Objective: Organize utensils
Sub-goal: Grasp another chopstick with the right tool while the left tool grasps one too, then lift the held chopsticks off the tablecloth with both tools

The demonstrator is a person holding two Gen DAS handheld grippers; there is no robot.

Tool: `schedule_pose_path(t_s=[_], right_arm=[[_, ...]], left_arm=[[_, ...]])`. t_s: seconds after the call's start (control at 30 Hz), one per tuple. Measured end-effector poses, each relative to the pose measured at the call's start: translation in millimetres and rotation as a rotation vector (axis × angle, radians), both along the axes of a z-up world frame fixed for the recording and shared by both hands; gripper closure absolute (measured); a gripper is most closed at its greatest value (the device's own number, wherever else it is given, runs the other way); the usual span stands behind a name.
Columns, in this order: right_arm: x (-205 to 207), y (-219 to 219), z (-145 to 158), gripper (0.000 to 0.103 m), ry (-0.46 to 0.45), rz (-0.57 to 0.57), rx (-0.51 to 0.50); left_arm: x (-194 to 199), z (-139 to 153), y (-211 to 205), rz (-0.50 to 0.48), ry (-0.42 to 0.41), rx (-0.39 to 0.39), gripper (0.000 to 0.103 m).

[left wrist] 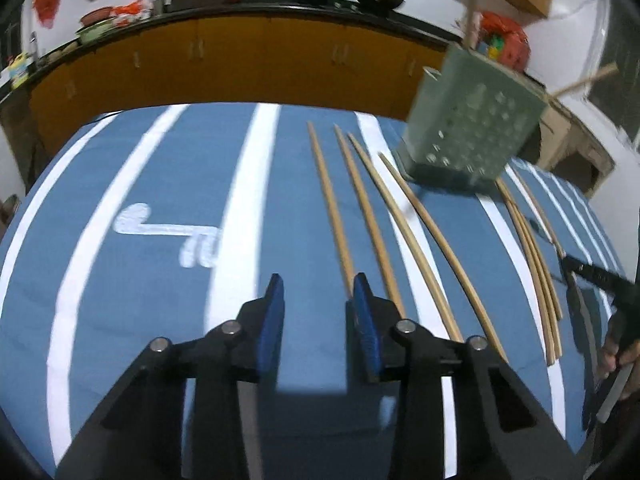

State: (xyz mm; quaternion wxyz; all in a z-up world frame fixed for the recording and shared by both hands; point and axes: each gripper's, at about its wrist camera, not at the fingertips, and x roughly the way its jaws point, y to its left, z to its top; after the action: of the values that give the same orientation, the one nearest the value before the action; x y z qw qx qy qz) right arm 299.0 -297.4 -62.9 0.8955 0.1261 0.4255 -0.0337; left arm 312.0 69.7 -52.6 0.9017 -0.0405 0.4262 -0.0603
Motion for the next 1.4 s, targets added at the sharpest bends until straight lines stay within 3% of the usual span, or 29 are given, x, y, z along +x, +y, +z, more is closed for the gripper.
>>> schedule_pose_path(t_s=[0.33, 0.53, 0.7, 0.83, 1.4], right_arm=[[-1.5, 12.4, -0.1, 0.095, -0.015, 0.049, -0.017], [-2.5, 13.3, -0.7, 0.095, -0.024, 0.064, -0.024], [-5.5, 14.5, -1.3, 0.095, -0.033, 0.061, -0.024], [-6.7, 17.1, -1.4, 0.095, -0.035, 0.062, -0.038], [-20.3, 18.1, -2.4, 0.095, -0.036, 0.067, -0.036]], left_arm=[[12.5, -12.7, -27.2, -0.012, 0.027, 0.094, 0.095], [19.9, -11.4, 4.2, 0.063, 0.036, 0.043, 0.095], [14.7, -10.7, 10.8, 0.015, 0.031, 0.029, 0.093], [9.1, -10.8, 7.4, -0.023, 0.013, 0.031, 0.085], [-2.9, -10.9, 6.8, -0.027, 0.008, 0.044, 0.086]])
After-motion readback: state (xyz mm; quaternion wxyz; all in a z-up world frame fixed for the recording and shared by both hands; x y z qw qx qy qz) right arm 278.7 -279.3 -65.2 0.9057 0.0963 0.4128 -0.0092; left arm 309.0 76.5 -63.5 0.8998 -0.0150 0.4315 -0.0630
